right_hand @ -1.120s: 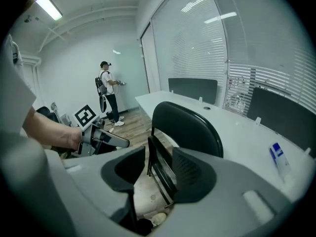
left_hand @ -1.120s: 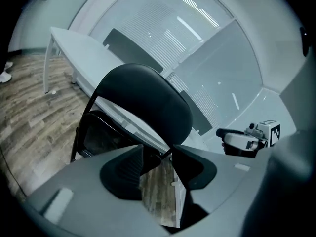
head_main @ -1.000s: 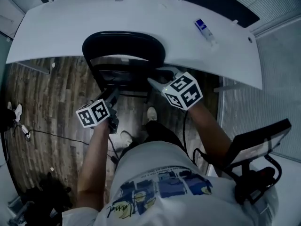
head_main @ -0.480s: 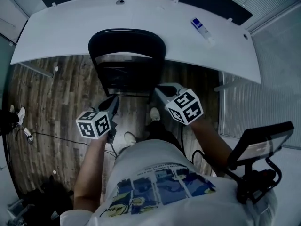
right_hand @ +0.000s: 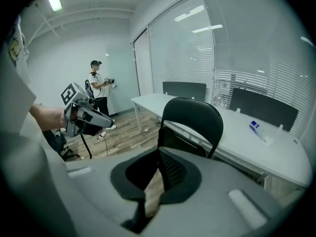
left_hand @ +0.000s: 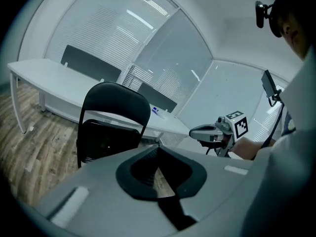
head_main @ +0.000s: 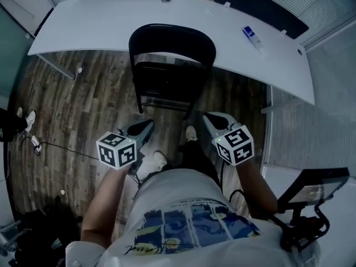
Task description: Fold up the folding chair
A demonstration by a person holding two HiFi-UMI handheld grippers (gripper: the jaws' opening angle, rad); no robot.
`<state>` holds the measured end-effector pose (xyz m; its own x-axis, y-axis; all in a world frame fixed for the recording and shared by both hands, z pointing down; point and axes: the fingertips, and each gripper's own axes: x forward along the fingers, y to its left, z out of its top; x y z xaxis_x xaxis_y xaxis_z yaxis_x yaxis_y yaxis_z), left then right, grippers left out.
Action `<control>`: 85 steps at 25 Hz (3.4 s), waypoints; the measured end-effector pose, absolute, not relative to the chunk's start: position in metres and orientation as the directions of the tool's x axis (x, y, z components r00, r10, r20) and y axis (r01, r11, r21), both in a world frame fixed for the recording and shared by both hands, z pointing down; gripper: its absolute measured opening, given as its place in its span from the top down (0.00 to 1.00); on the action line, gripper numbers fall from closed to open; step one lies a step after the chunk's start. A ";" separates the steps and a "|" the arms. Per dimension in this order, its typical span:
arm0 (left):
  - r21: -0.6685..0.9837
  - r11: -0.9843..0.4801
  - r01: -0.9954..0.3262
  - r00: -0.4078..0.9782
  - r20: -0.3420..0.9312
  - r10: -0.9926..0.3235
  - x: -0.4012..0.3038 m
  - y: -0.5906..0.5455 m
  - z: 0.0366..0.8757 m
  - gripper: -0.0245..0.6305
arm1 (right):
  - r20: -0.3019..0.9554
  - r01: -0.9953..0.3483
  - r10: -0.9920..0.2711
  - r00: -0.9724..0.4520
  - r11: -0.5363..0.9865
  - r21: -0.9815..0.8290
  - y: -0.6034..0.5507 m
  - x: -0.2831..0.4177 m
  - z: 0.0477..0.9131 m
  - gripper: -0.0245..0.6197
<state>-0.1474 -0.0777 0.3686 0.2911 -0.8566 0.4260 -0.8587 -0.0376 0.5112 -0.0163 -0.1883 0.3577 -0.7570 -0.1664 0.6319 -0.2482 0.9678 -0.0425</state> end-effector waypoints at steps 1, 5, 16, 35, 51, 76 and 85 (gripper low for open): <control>0.502 -0.049 -0.864 0.296 0.425 -0.855 -0.143 -0.065 0.365 0.96 | 0.631 -0.255 -0.178 -0.755 0.966 -0.032 -0.175 -0.010 0.354 0.96; 0.463 -0.081 -0.882 0.298 0.417 -0.859 -0.130 -0.043 0.355 0.96 | 0.629 -0.256 -0.185 -0.755 0.966 -0.023 -0.147 0.007 0.347 0.96; 0.432 -0.099 -0.896 0.290 0.402 -0.869 -0.105 -0.042 0.350 0.96 | 0.593 -0.233 -0.169 -0.787 0.972 -0.032 -0.121 0.036 0.350 0.96; 0.390 -0.233 -0.891 0.377 0.349 -0.858 0.002 0.080 0.309 0.96 | 0.557 -0.332 -0.254 -0.791 0.942 -0.042 0.021 0.145 0.330 0.96; 0.363 -0.311 -0.878 0.441 0.362 -0.821 -0.056 0.194 0.314 0.96 | 0.519 -0.369 -0.315 -0.795 0.929 -0.002 0.144 0.069 0.322 0.96; 0.406 -0.350 -0.844 0.510 0.407 -0.758 -0.072 0.169 0.314 0.96 | 0.567 -0.439 -0.346 -0.747 0.898 -0.031 0.138 0.054 0.318 0.96; 0.413 -0.367 -0.833 0.527 0.394 -0.753 -0.068 0.163 0.318 0.96 | 0.573 -0.445 -0.355 -0.739 0.896 -0.018 0.136 0.054 0.321 0.96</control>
